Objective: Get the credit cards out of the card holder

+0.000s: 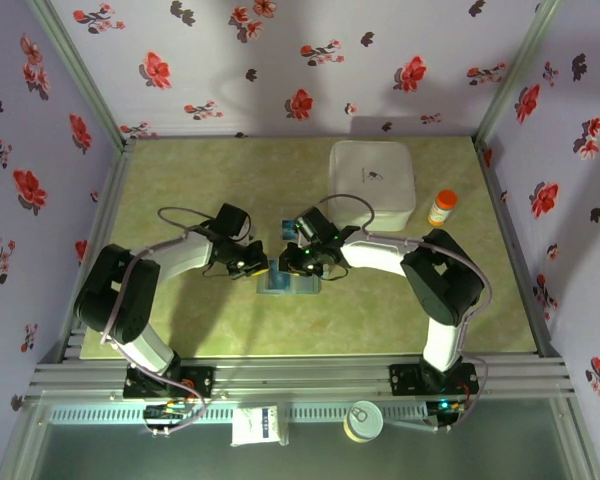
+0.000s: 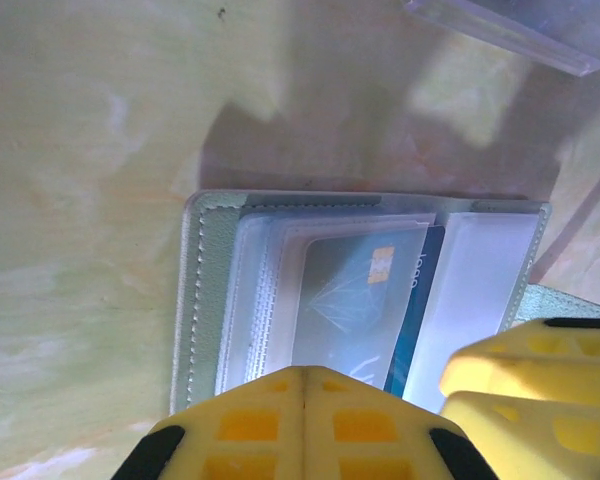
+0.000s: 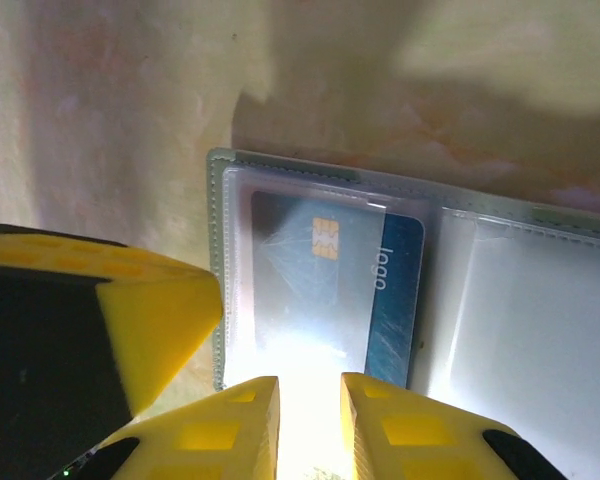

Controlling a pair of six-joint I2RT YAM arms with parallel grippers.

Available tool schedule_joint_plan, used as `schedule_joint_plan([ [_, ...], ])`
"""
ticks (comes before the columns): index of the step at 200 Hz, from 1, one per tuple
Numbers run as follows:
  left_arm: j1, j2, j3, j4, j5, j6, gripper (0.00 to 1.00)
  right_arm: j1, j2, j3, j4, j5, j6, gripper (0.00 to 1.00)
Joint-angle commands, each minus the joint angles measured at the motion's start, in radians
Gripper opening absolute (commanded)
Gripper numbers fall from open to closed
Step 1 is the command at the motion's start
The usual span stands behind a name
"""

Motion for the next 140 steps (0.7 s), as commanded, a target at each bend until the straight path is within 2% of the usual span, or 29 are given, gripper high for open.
schedule_joint_plan([
  [1,-0.006,0.025,0.001,0.001,0.01,0.012,0.03,-0.005,0.027,0.0,0.023,-0.018,0.017,0.24],
  [98,-0.005,0.031,-0.023,-0.024,-0.023,0.025,0.03,-0.007,0.062,-0.009,-0.002,-0.005,0.015,0.24],
  [140,-0.005,0.024,-0.02,-0.032,-0.025,0.026,0.03,-0.008,0.023,-0.014,-0.04,0.036,0.006,0.24],
])
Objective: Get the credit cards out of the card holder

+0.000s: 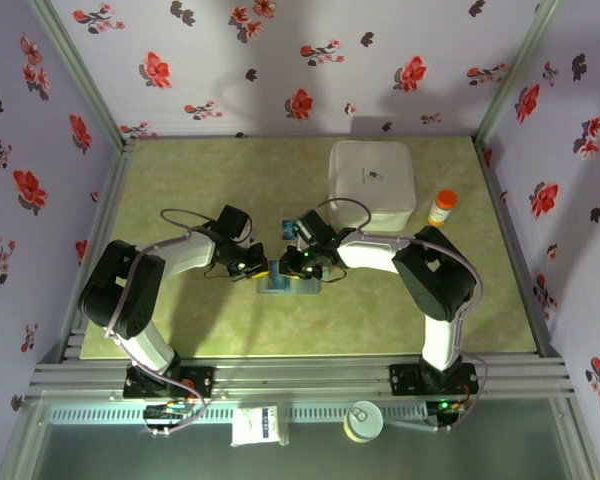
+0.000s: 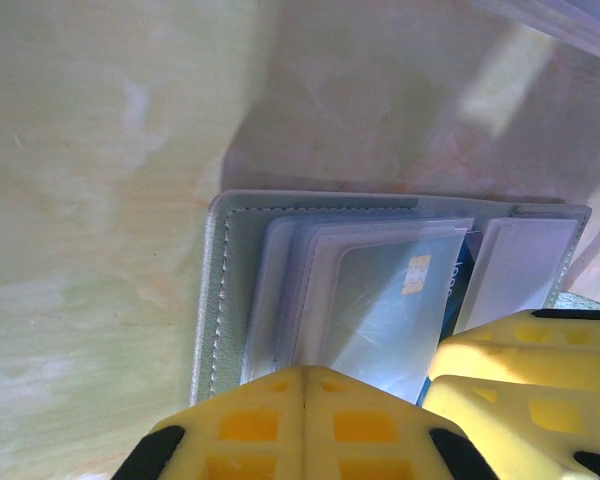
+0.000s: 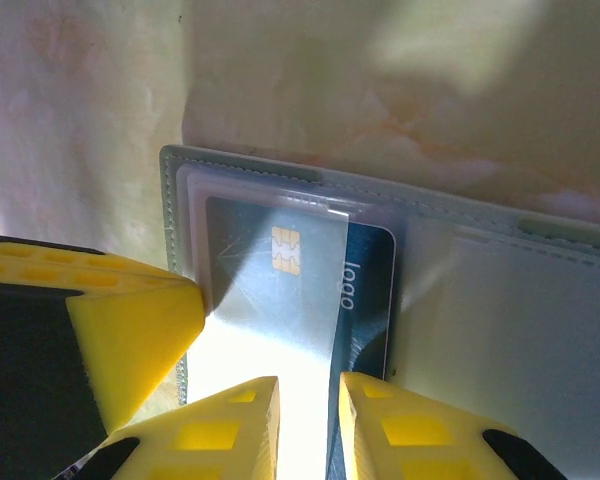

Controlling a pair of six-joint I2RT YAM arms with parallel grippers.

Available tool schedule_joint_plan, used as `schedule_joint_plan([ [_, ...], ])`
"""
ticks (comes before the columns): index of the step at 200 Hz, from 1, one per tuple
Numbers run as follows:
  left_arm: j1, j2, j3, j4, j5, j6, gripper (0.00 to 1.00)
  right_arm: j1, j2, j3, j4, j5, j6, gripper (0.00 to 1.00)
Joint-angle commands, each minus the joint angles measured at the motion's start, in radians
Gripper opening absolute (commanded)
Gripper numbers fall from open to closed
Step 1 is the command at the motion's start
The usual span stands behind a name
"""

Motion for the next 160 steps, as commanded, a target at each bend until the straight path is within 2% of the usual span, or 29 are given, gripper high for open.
schedule_joint_plan([
  [1,-0.005,-0.009,-0.018,-0.039,-0.024,0.026,0.03,-0.007,-0.021,-0.011,-0.057,0.043,0.002,0.24],
  [29,-0.006,-0.019,-0.013,-0.045,-0.025,0.024,0.03,-0.006,-0.035,0.006,-0.108,0.064,-0.019,0.24],
  [99,-0.008,-0.06,0.031,-0.081,-0.016,0.023,0.03,-0.011,-0.085,-0.01,-0.077,0.062,-0.019,0.24],
  [160,-0.05,-0.015,0.077,-0.087,0.005,0.028,0.03,-0.02,-0.109,-0.044,-0.072,0.056,-0.004,0.25],
])
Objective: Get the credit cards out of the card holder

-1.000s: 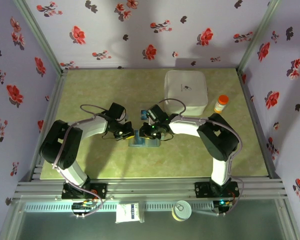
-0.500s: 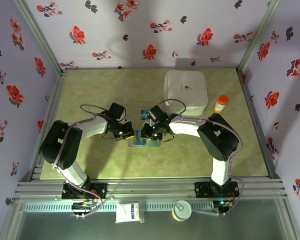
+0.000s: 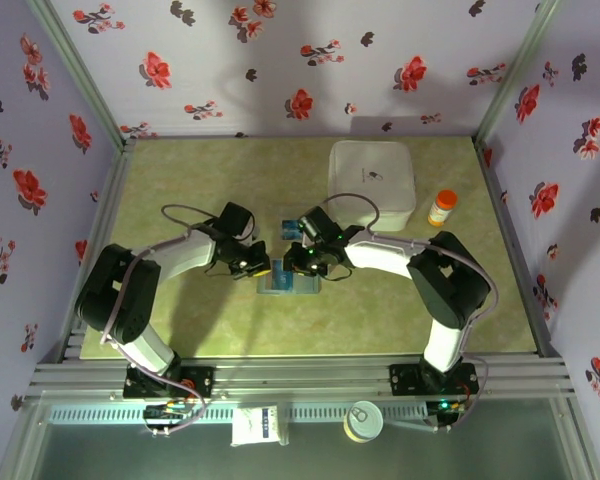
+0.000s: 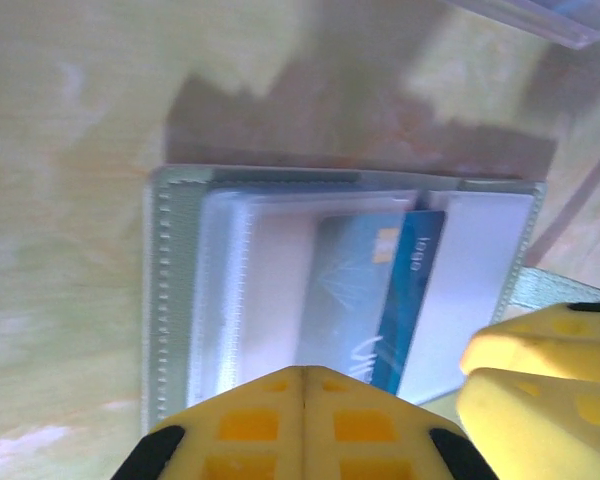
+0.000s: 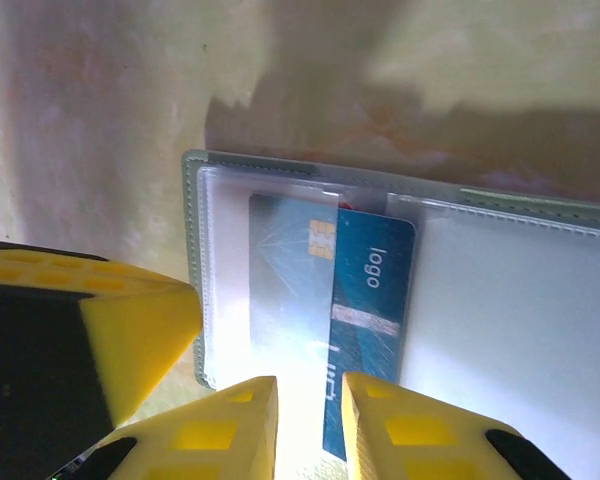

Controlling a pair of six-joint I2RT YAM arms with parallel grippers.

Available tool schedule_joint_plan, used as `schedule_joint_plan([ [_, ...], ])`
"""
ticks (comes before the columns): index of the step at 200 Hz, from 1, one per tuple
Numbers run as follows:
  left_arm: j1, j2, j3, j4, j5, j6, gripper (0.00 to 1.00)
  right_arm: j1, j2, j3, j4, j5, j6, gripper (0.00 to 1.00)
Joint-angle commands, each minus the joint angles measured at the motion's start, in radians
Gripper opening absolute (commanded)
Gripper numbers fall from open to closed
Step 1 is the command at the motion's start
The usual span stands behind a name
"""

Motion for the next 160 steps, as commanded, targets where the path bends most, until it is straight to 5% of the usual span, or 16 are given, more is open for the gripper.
schedule_joint_plan([
  [1,-0.017,0.019,0.035,-0.027,0.013,0.028,0.03,-0.007,-0.021,-0.025,-0.012,0.015,0.0,0.25],
  [160,-0.022,0.081,0.013,-0.029,-0.021,0.043,0.01,-0.013,0.057,-0.027,0.026,-0.028,0.012,0.26],
])
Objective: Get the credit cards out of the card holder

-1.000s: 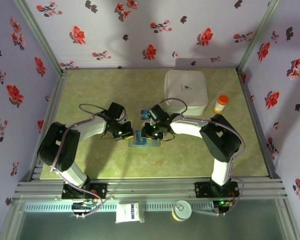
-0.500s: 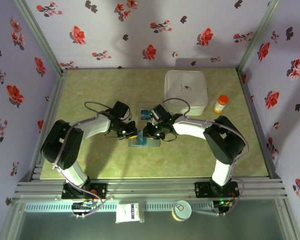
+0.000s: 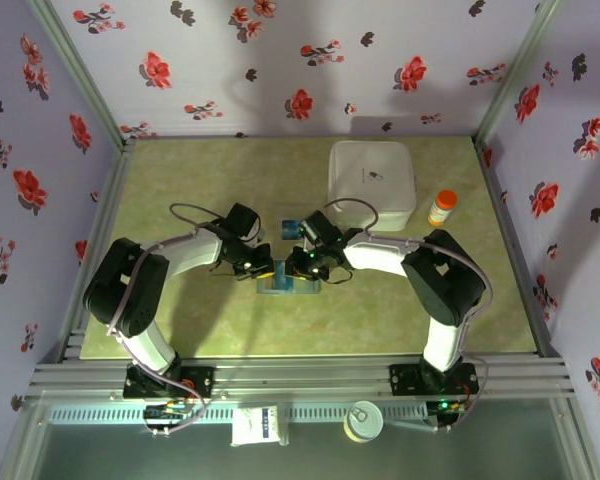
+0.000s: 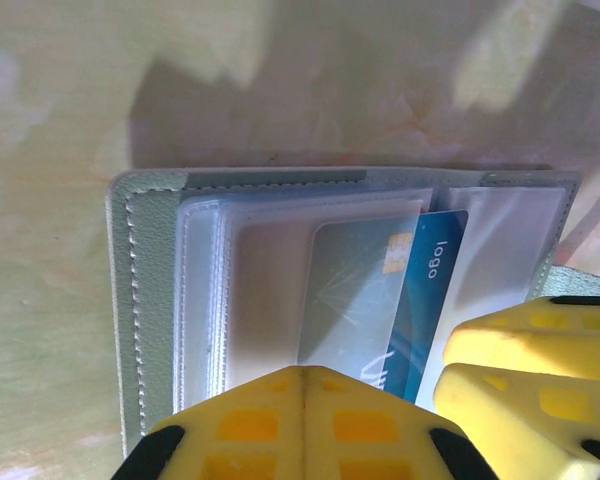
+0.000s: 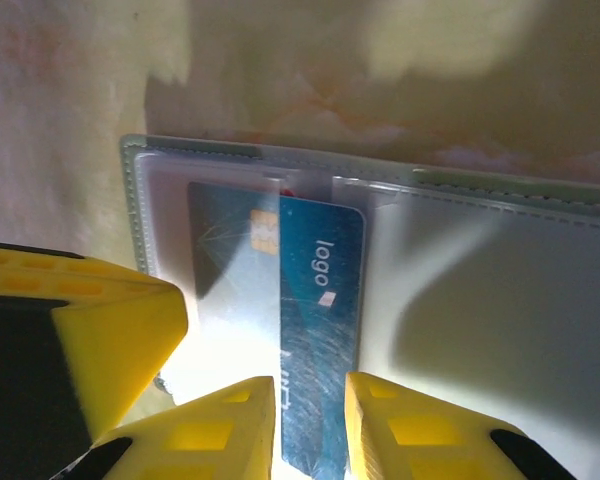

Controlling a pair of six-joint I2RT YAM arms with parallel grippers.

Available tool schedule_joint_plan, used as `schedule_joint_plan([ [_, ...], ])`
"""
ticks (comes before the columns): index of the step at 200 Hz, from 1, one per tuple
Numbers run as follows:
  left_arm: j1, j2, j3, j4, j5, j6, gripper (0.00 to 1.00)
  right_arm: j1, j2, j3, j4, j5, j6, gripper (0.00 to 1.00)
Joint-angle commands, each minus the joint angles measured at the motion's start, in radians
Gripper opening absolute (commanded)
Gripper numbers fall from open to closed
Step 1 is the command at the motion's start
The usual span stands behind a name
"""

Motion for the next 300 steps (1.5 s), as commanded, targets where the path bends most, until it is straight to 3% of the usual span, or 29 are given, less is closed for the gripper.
schedule_joint_plan([
  [1,-0.005,0.025,-0.006,-0.025,-0.012,0.02,0.01,-0.009,0.022,-0.009,0.012,-0.014,0.008,0.26],
  [154,-0.004,0.03,-0.011,-0.033,-0.023,0.02,0.01,-0.029,-0.019,-0.084,0.188,-0.09,0.084,0.22],
  [300,-0.002,0.018,-0.014,-0.035,-0.029,0.019,0.01,-0.041,-0.031,-0.112,0.2,-0.086,0.088,0.1],
])
